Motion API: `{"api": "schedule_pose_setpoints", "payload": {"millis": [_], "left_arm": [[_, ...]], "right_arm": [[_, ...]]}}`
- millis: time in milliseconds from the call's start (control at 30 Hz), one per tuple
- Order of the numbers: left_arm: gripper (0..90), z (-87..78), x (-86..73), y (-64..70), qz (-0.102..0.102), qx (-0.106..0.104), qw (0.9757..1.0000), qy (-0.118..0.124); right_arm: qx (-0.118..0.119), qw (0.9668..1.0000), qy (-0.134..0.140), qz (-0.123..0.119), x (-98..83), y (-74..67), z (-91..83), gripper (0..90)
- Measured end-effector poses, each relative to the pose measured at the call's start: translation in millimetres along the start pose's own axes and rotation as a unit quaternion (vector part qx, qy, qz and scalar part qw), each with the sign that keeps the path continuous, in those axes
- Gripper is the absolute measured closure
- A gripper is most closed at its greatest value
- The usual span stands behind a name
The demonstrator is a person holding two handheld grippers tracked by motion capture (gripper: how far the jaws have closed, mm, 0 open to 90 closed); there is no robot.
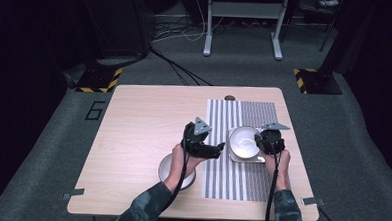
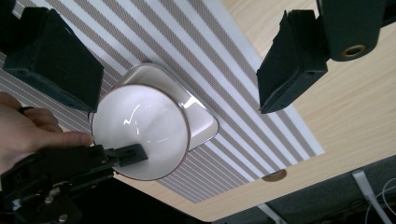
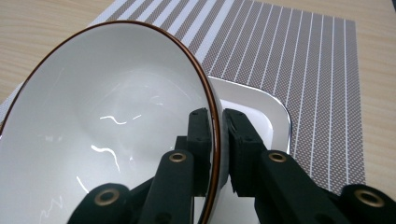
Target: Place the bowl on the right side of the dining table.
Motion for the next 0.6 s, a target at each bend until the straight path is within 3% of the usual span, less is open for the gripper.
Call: {"api": "schedule_pose_setpoints", "payload": {"millis": [233,367,600], "left_arm": [[13.2,-40.1,-22.2,-25.4,-0.009,0.015,0.9997,0.016],[12.7,-60.5,-34.8,-41.4,-0.032,0.032,0.9983,0.036],[11.7,-85.6,-50.4,-57.3,-0.050,0.050,0.9959,0.056]], "right_arm": [[0.015,0.9992,-0.017,0.034,-3.6,7.0,3.9,80.2],[0.027,0.9974,-0.032,0.058,-4.9,11.3,7.7,80.1],[0.022,0.9932,-0.063,0.095,-6.8,22.4,15.3,79.7]]}}
Point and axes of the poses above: each handheld gripper's, and its own axes: z roughly forward along the jaws, x roughly out of its top, y roughly to its right, the point moved 10 cm from there along z, roughly forward along the jaws, and after that the axes turned 2 degrees about z, right-handed, at the moved point
